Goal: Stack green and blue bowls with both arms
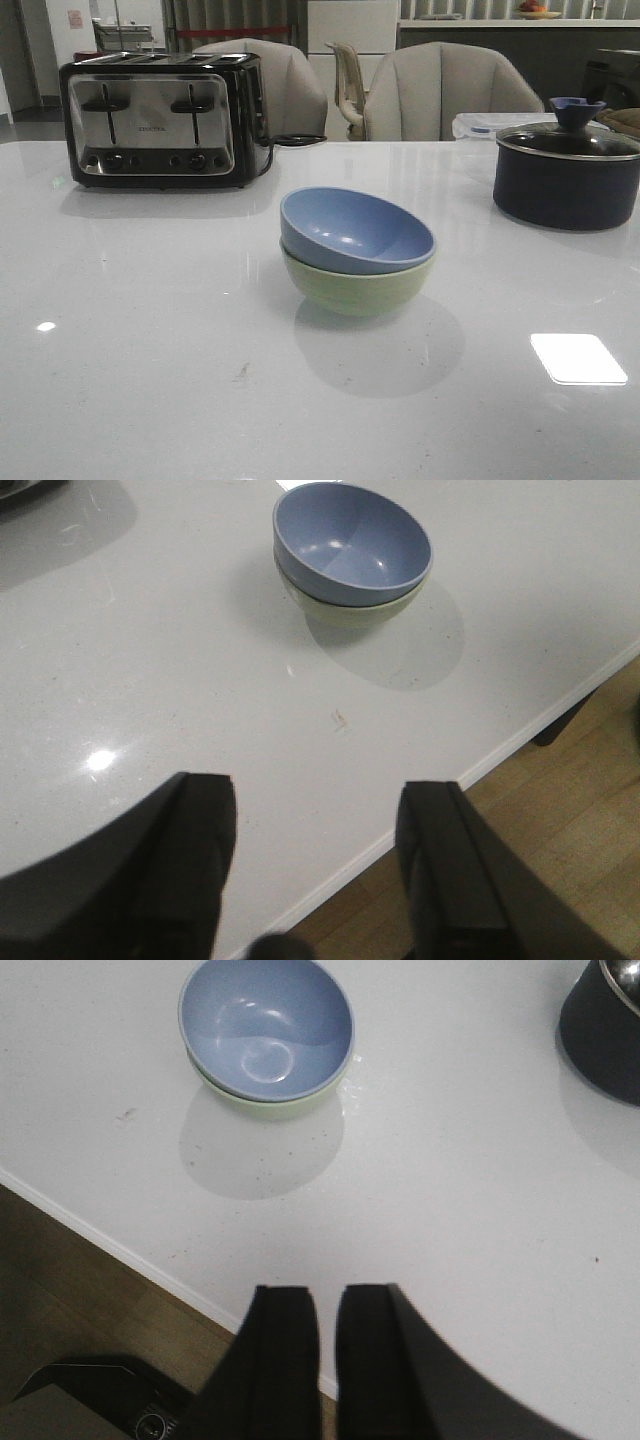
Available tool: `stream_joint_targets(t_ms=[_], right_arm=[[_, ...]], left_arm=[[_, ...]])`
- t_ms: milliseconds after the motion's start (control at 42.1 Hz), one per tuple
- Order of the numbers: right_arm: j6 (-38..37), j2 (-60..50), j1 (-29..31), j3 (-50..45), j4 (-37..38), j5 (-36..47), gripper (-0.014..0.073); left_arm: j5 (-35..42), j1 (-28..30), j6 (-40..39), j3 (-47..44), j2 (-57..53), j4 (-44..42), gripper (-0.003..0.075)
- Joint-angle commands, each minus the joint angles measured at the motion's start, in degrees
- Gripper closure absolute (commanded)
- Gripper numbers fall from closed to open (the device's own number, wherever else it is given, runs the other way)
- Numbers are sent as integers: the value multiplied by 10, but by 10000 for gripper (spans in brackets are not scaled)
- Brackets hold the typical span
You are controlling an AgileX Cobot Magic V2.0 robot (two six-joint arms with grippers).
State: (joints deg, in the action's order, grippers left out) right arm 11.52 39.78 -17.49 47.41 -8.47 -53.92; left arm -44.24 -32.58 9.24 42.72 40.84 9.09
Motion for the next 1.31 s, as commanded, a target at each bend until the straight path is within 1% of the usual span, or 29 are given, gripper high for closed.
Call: stream_joint_targets(t_ms=[0,24,48,119,166,214,642,713,809,904,975,1023,1141,1213,1284], right_arm=[[4,-1,1,16,0,32,535],[4,-1,1,16,0,32,560],[4,-1,1,16,0,32,564],[4,-1,1,16,0,32,559],[4,-1,1,16,0,30,559],[4,-1,1,16,0,27,559],[4,-1,1,16,0,27,559],[4,-1,1,16,0,27,559],[4,-1,1,16,0,25,559],[4,-1,1,16,0,24,559],[4,-1,1,16,0,24,559],[4,-1,1,16,0,24,559],[4,-1,1,16,0,23,559],[4,-1,1,16,0,23,559],[4,-1,1,16,0,23,559]], left_arm=[[38,-4,-2,15,-1,4,438],[38,-4,-2,15,-1,4,470],[38,-4,-2,15,-1,4,494],[38,-4,-2,15,-1,4,581],[37,-4,-2,15,-1,4,624],[37,-4,-2,15,-1,4,615],[37,-4,-2,15,-1,4,619],[40,-4,-2,11,-15,5,619],[54,32,1,-9,-47,-7,619],[120,89,1,-54,-94,-23,619],[178,136,1,-110,-128,-29,619],[199,167,1,-138,-153,-26,619],[218,226,1,-205,-215,-43,619],[266,254,1,-252,-258,-43,619],[330,273,1,-303,-306,-43,619]])
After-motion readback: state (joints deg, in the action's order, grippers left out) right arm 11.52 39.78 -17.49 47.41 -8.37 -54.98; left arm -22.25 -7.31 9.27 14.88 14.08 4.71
